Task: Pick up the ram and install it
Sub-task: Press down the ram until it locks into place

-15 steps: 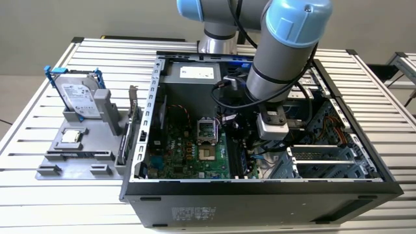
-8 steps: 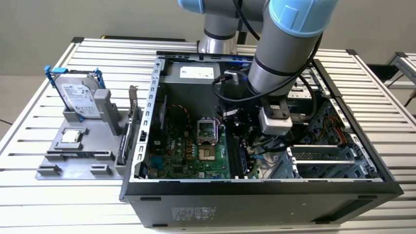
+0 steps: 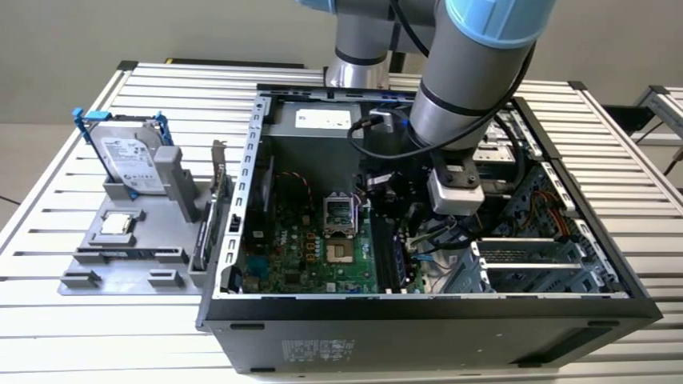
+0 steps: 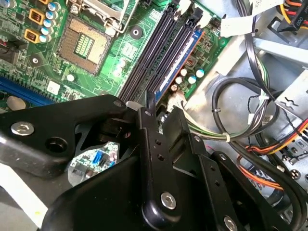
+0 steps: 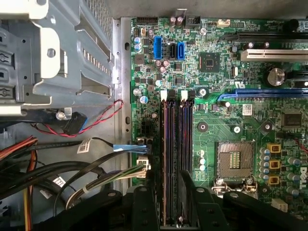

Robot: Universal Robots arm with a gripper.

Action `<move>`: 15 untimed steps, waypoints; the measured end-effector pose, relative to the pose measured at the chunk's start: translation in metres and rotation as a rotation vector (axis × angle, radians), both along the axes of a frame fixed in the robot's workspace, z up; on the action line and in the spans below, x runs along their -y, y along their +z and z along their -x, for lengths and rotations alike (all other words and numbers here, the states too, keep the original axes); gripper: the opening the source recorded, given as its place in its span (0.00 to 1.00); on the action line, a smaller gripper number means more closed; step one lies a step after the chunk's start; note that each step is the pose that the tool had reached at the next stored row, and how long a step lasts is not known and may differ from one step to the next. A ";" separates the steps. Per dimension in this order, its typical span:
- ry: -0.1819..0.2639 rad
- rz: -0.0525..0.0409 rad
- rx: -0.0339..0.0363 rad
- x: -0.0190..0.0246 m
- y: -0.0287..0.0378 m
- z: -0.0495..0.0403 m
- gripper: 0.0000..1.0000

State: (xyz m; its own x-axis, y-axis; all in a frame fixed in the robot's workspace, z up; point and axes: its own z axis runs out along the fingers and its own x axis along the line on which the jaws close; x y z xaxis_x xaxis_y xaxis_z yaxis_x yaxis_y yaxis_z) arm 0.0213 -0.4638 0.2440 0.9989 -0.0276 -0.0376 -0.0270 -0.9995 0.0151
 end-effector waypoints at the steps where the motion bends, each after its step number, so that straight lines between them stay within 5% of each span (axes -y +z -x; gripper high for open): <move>1: 0.000 0.0002 0.0000 0.0000 0.0000 0.0000 0.00; 15: 0.000 0.0063 -0.0001 0.0000 0.0001 0.0000 0.00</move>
State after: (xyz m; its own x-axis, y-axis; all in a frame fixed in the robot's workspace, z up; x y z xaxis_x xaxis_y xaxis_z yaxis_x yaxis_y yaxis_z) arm 0.0213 -0.4638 0.2441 0.9989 -0.0278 -0.0375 -0.0270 -0.9994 0.0214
